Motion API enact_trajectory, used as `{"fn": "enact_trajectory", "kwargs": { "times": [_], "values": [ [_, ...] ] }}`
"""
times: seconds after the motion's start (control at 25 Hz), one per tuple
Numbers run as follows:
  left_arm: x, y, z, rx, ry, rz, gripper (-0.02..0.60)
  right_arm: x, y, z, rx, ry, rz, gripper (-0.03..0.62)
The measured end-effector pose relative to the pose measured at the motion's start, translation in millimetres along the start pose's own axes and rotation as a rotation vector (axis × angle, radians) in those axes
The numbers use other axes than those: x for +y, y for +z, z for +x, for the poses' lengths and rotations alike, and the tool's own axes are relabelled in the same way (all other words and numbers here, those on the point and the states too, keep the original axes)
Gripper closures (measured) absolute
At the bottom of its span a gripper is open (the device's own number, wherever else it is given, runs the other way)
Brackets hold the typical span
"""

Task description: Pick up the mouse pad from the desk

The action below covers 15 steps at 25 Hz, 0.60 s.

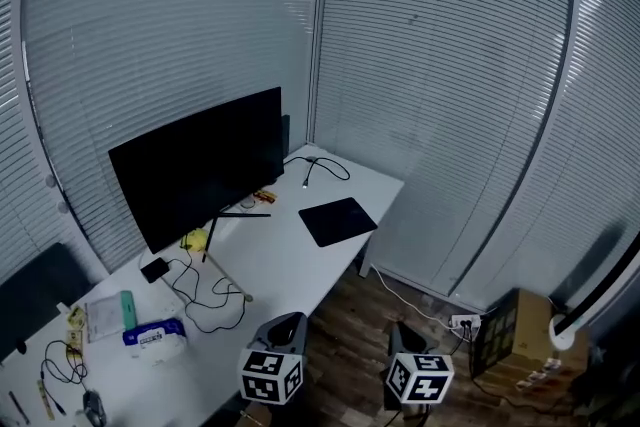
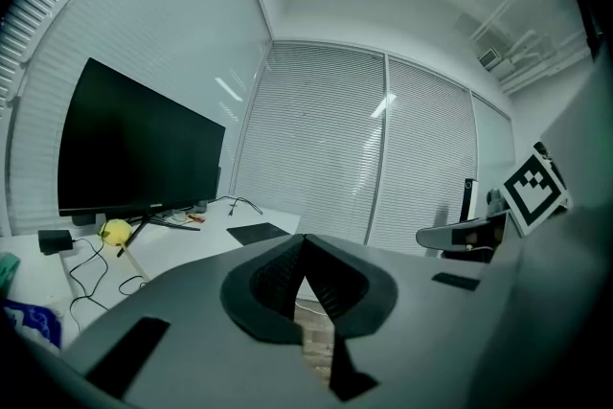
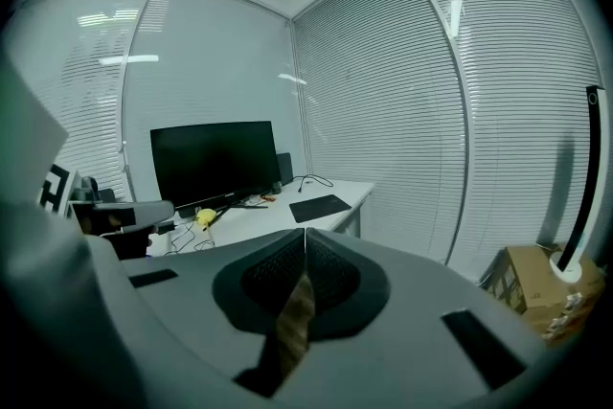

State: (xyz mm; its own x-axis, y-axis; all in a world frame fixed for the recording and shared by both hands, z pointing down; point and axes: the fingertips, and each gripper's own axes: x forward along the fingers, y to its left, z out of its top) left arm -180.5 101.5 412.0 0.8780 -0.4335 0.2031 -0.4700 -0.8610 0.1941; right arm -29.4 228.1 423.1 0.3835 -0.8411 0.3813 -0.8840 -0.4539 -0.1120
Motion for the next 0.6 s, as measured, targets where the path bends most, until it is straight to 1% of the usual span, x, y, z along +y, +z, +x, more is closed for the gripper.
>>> {"fn": "enact_trajectory", "kwargs": {
  "times": [0.12, 0.24, 0.44, 0.6],
  "values": [
    [-8, 0, 8, 0.006, 0.002, 0.012, 0.565, -10, 2, 7, -0.002, 0.008, -0.006, 0.56],
    [-10, -3, 14, 0.021, 0.009, 0.022, 0.565, -17, 1, 15, 0.004, 0.007, 0.011, 0.56],
    [-7, -8, 26, 0.04, 0.026, 0.015, 0.565, -21, -5, 28, 0.032, 0.012, 0.031, 0.56],
    [-4, -9, 47, 0.044, 0.013, 0.013, 0.565, -31, -4, 43, 0.037, 0.004, 0.037, 0.56]
  ]
}}
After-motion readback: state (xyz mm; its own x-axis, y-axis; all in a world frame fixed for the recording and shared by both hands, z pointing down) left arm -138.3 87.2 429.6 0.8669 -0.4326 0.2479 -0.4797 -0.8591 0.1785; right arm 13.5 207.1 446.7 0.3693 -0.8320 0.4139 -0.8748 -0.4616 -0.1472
